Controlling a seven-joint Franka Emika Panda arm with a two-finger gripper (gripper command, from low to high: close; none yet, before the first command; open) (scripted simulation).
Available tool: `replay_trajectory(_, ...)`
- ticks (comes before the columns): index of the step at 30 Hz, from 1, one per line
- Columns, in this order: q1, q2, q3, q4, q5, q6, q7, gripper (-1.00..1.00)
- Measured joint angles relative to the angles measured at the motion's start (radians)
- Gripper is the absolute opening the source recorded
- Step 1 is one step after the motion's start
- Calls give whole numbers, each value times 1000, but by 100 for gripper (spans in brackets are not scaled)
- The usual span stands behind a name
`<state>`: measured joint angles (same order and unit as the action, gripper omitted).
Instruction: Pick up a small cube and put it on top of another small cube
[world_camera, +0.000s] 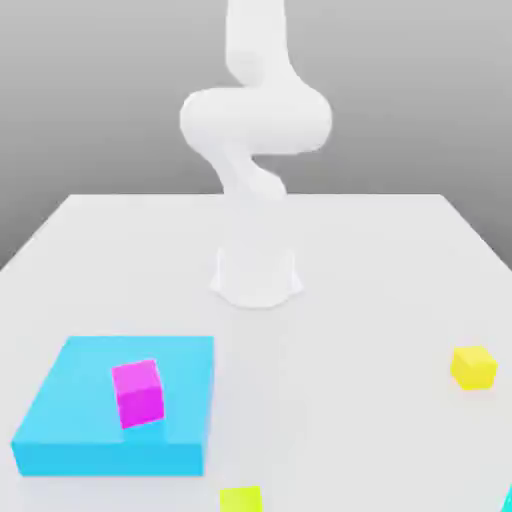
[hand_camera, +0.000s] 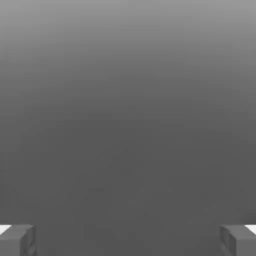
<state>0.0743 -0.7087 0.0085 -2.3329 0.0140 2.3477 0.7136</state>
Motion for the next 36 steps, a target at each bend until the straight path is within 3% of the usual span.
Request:
replay_trajectory(16, 401, 585, 159, -211, 38, 306, -516, 0)
replay_trajectory(23, 558, 844, 221, -298, -103, 440, -622, 0)
replay_trajectory(29, 659, 1062, 113, -268, -231, 601, -550, 0)
replay_trajectory(30, 669, 1081, 101, -264, -239, 616, -544, -100)
replay_trajectory(36, 673, 1090, 96, -262, -245, 622, -540, -100)
